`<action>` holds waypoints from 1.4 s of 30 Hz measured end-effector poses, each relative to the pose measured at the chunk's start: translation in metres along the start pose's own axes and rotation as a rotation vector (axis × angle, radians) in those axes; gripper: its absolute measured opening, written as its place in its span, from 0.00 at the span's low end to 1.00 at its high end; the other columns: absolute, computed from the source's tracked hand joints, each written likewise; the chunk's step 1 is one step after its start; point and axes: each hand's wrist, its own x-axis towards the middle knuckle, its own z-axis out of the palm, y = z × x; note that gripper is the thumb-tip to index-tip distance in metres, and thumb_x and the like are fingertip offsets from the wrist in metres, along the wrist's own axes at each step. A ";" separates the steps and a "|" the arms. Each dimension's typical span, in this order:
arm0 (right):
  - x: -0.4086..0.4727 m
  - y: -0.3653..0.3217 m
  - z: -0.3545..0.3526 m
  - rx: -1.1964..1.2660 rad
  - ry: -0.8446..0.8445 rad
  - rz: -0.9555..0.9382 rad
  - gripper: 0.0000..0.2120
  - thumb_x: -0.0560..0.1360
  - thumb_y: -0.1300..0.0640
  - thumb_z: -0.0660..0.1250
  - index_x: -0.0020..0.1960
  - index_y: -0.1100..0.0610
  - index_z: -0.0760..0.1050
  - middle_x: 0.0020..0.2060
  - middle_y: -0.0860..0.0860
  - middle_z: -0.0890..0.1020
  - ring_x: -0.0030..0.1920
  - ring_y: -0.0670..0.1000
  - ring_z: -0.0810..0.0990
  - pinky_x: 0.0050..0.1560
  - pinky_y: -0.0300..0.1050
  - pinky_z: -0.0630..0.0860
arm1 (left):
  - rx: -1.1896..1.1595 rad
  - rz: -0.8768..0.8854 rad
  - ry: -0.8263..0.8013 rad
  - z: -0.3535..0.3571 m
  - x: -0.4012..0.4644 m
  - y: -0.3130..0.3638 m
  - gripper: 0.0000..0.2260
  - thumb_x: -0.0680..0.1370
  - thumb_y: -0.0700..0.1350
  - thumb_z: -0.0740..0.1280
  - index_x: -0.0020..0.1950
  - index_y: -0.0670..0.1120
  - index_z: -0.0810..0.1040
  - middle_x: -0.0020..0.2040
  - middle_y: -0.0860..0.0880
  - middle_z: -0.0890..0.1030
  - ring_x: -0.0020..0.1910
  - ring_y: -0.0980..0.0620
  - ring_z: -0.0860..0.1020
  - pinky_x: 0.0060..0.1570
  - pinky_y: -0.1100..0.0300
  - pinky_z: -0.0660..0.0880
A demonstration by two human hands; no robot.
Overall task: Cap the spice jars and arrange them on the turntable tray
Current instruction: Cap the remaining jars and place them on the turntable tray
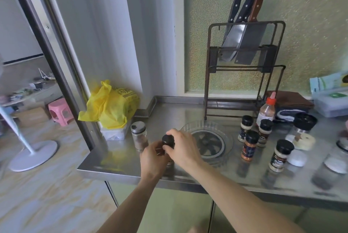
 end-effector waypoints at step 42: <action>0.031 0.177 -0.191 -0.194 0.267 0.325 0.23 0.73 0.53 0.77 0.66 0.55 0.76 0.59 0.51 0.82 0.54 0.52 0.82 0.58 0.51 0.79 | 0.597 0.242 -0.432 0.085 0.148 0.095 0.24 0.65 0.51 0.81 0.56 0.48 0.77 0.51 0.48 0.81 0.48 0.47 0.79 0.48 0.54 0.78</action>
